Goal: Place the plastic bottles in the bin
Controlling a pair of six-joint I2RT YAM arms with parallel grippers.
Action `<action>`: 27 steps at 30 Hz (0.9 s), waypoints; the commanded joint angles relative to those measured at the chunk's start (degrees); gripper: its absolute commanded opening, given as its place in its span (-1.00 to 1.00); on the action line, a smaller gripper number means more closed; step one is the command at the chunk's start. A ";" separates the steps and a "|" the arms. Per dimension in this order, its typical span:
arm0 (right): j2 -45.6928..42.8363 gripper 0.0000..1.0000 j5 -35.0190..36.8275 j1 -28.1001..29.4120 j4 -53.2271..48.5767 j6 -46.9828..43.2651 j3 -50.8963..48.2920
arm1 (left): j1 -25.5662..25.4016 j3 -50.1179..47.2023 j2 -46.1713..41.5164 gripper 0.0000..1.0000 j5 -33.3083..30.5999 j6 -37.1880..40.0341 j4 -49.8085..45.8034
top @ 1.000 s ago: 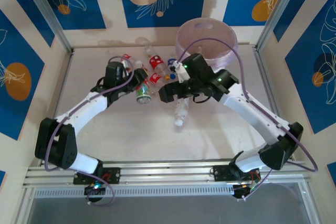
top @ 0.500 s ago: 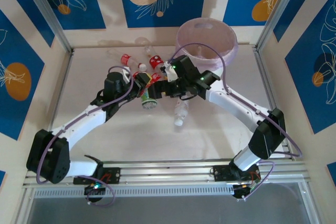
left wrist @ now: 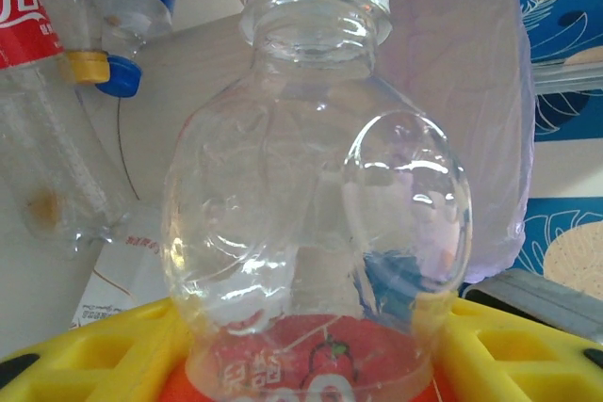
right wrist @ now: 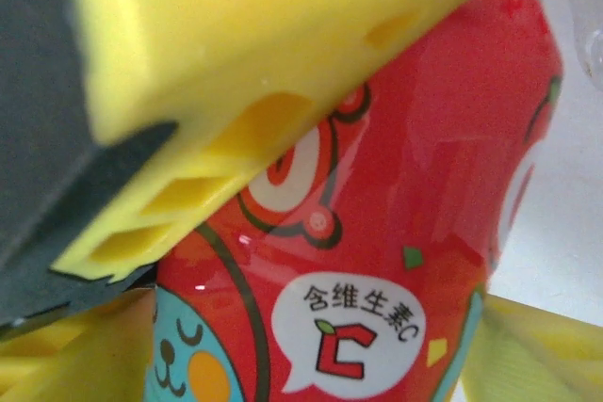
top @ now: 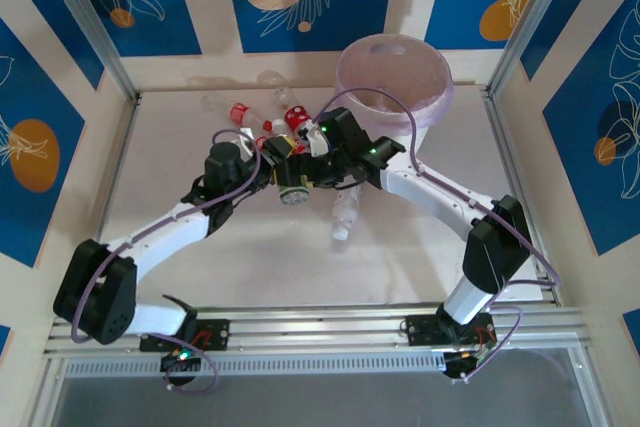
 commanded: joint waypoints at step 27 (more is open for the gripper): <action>-5.60 -0.04 3.38 -3.14 -14.81 -10.89 10.24 | 9.54 -6.78 -6.80 0.90 -2.19 1.24 -4.18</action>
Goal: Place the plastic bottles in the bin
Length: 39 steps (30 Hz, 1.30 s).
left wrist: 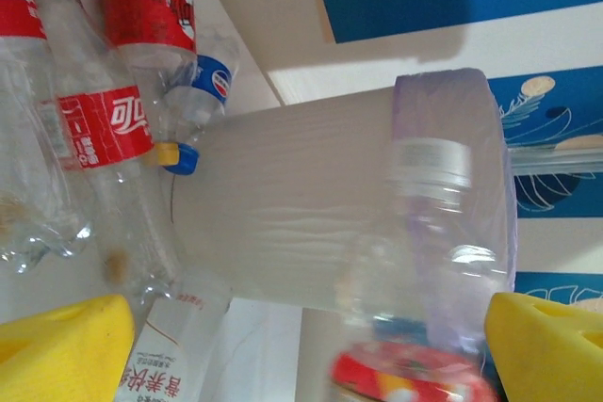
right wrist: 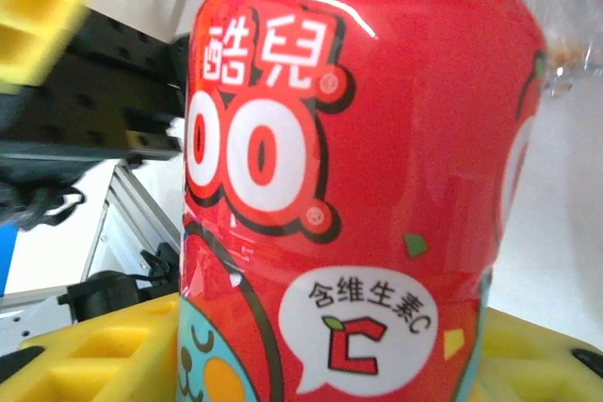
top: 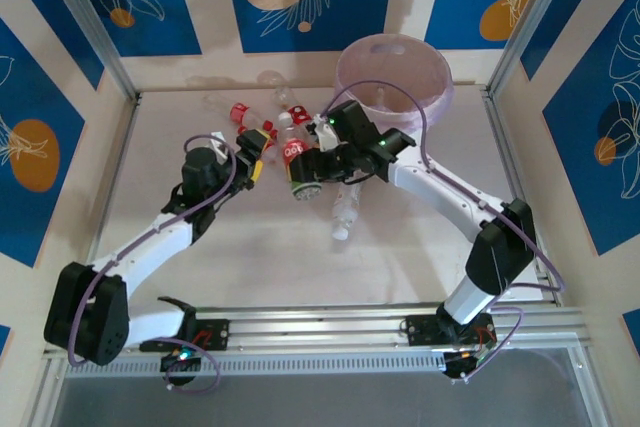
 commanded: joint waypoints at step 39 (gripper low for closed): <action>14.57 -0.07 12.53 -30.39 -14.36 -26.63 25.81 | 0.47 -0.29 -1.12 0.87 -4.73 13.84 -25.25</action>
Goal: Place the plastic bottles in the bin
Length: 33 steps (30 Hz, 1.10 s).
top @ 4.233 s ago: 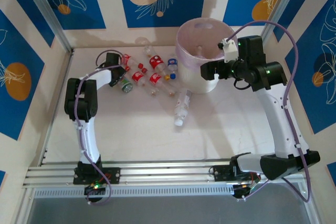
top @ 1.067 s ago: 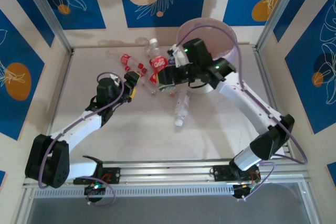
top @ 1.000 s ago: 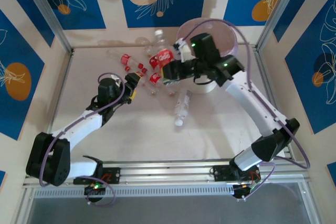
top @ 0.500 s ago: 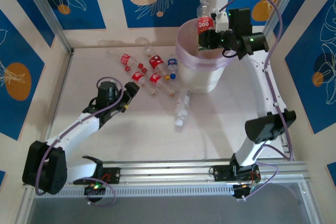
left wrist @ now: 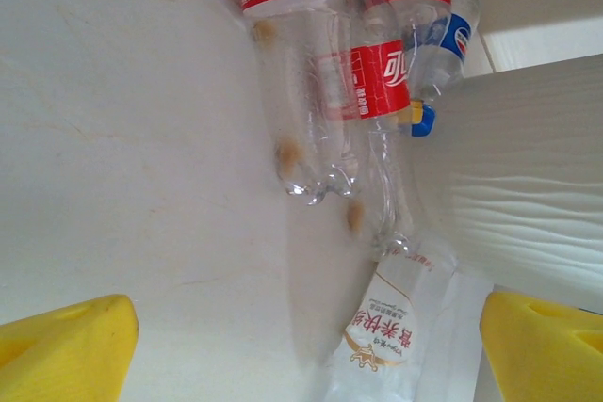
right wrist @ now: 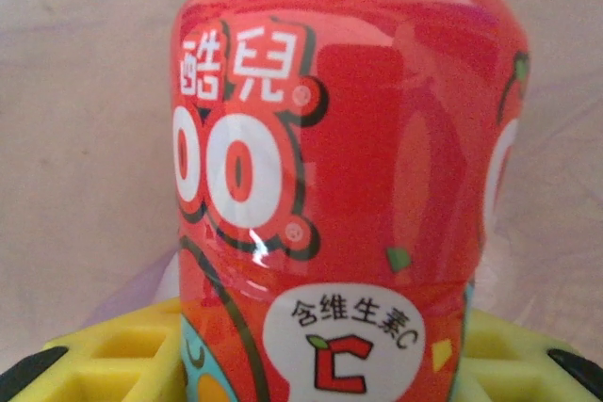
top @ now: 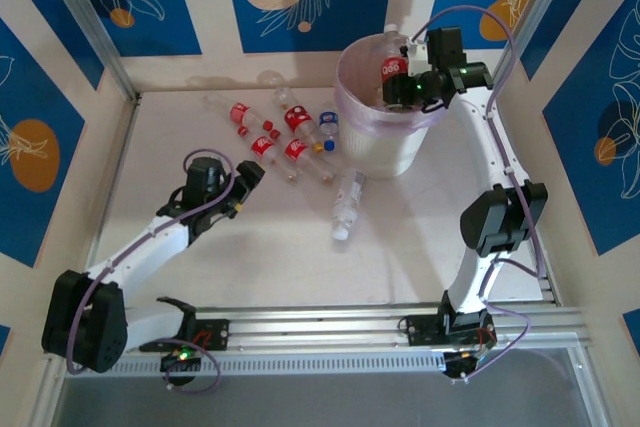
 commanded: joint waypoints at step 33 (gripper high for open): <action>8.80 0.88 4.78 1.53 -5.58 -4.10 18.84 | -0.85 0.29 2.14 0.87 -1.74 3.35 -0.98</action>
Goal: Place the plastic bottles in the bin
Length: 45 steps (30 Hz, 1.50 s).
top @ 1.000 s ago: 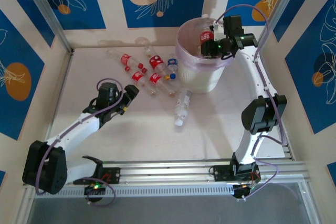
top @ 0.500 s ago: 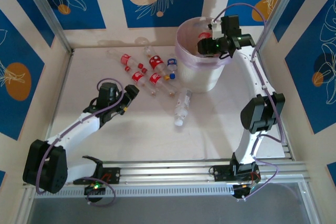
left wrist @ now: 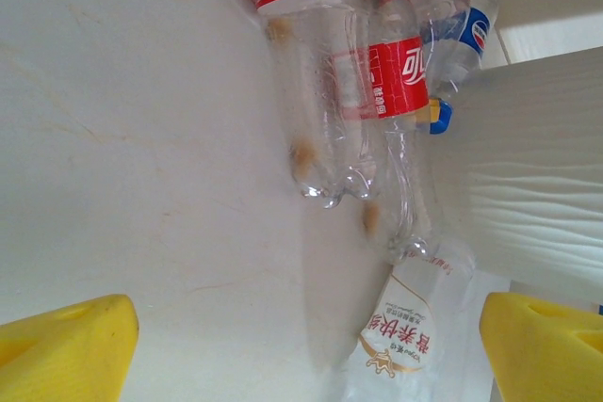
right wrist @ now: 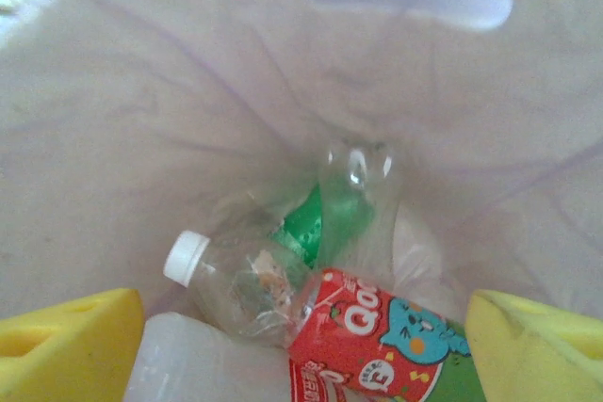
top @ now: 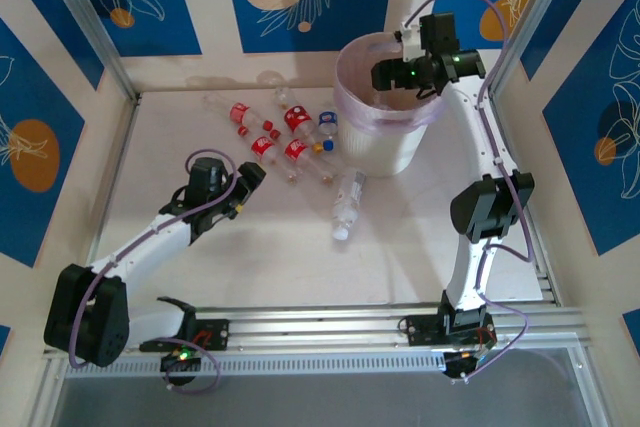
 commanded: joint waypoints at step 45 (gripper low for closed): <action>-52.41 1.00 -5.28 -4.19 -5.35 24.60 -44.74 | -32.28 42.04 39.44 0.94 -8.80 30.72 -24.01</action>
